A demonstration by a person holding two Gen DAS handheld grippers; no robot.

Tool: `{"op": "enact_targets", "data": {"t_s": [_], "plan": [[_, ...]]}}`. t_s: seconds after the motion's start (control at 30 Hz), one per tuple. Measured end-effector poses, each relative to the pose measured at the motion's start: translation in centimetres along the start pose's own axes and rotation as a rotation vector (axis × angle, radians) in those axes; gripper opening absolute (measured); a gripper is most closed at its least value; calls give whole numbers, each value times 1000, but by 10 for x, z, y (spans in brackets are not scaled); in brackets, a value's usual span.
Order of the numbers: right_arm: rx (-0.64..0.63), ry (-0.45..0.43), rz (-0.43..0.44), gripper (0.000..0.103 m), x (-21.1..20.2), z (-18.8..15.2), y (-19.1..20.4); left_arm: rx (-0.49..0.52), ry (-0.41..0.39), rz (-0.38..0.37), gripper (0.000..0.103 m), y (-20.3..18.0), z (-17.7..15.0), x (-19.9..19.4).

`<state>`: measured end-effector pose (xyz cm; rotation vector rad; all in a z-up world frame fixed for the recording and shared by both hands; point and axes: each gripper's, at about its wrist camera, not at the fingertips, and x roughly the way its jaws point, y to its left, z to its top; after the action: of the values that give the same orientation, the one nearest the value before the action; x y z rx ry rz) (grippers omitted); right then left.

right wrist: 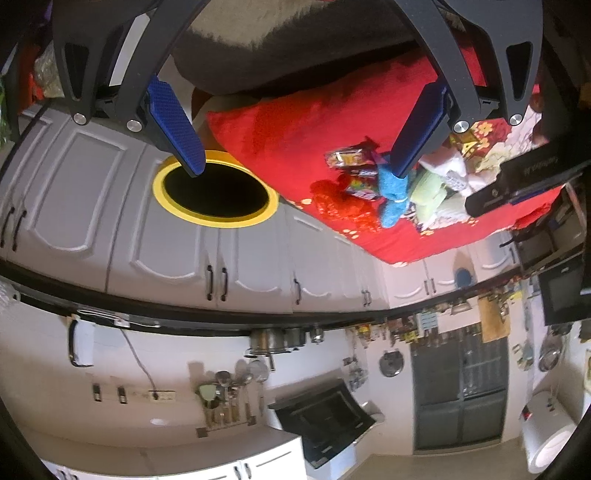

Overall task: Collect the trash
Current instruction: 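Grasp the white plastic bag with the left tool while the right tool grasps purple wrappers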

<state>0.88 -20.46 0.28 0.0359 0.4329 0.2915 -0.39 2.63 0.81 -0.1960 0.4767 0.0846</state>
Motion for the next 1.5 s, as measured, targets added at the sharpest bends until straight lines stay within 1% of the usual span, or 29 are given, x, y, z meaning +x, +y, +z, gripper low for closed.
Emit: {"op": "enact_targets", "data": {"t_s": [0.27,0.47,0.6,0.73,0.83,0.9,0.97,1.03,1.1,1.17,1.23,1.3,1.37,1.43,1.5], "plan": [[-74,42,81,97,19,5,18,-90,-10,56,92,35,8,1],[-118,84,139,97,38,8,33,-167,5,114,92,69,12,6],[-154,119,172,97,58,9,41,-225,52,154,92,92,12,15],[-213,182,210,97,88,6,50,-269,117,198,92,112,10,29],[-273,218,226,97,108,0,59,-325,183,183,92,126,6,44],[-321,235,232,97,121,-5,66,-344,205,187,92,130,2,51],[-363,241,224,96,133,-10,73,-378,241,160,92,134,-2,60],[-379,254,226,95,145,-13,76,-386,262,153,92,133,-3,67],[-401,267,210,95,155,-16,79,-403,275,115,92,132,-3,73],[-425,282,192,87,167,-21,81,-411,287,99,92,131,-1,80],[-433,304,188,79,178,-23,83,-418,301,103,92,131,-1,88],[-432,318,197,75,184,-25,83,-475,346,90,92,137,-4,100],[-454,318,200,65,187,-28,85,-521,374,78,92,141,-7,108],[-465,338,213,40,191,-31,86,-566,386,53,92,146,-11,115],[-455,366,232,38,196,-34,84,-598,390,46,92,150,-14,118]]}}
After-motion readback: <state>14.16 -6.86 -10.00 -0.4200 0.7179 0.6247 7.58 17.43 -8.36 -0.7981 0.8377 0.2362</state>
